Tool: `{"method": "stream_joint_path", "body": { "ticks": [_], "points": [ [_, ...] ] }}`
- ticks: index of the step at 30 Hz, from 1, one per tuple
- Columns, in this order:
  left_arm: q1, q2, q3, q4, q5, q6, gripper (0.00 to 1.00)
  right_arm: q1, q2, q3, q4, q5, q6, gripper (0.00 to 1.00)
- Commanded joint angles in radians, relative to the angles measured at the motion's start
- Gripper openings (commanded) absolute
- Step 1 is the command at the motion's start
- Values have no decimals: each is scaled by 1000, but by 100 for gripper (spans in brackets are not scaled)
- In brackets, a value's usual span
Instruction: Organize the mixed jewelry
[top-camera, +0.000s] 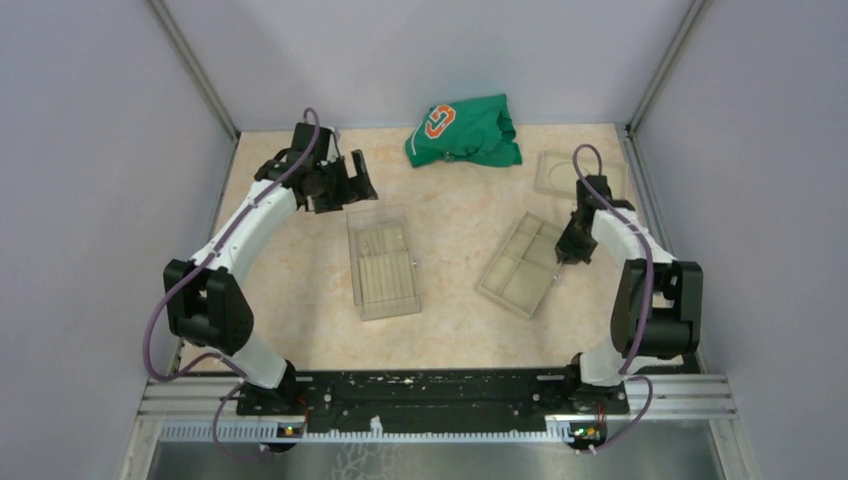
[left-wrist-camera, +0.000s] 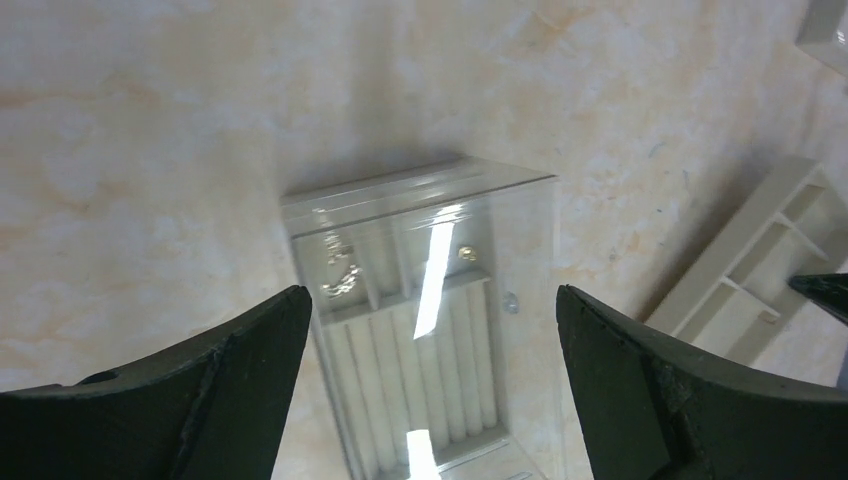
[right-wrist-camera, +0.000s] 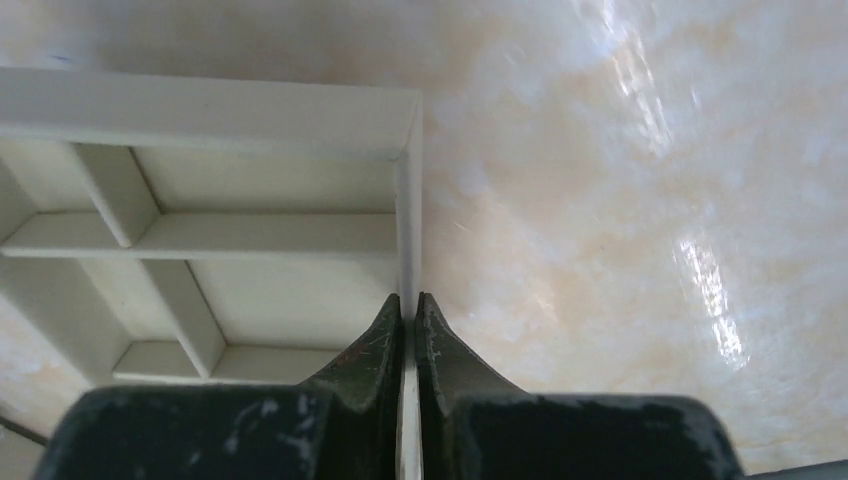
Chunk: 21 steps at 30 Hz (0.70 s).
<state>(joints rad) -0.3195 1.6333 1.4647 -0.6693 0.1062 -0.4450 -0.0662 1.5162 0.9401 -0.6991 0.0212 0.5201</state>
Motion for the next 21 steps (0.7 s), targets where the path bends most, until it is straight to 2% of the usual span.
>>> {"method": "stream_joint_path", "body": {
  "ticks": [1,7,10,14,21],
  "points": [
    [47,-110,-77,6,-60,3,98,132,48,227,-52,40,-61,0],
    [98,-152,-176,29,65,-19,98,308,194,465,-131,-41,-108,0],
    [71,-165,-196,59,37,-10,99,381,265,565,-168,-64,-159,0],
    [65,-128,-176,47,41,-19,98,419,330,634,-180,-135,-184,0],
    [65,-123,-237,106,78,-35,99,467,438,712,-223,-141,-211,0]
  ]
}}
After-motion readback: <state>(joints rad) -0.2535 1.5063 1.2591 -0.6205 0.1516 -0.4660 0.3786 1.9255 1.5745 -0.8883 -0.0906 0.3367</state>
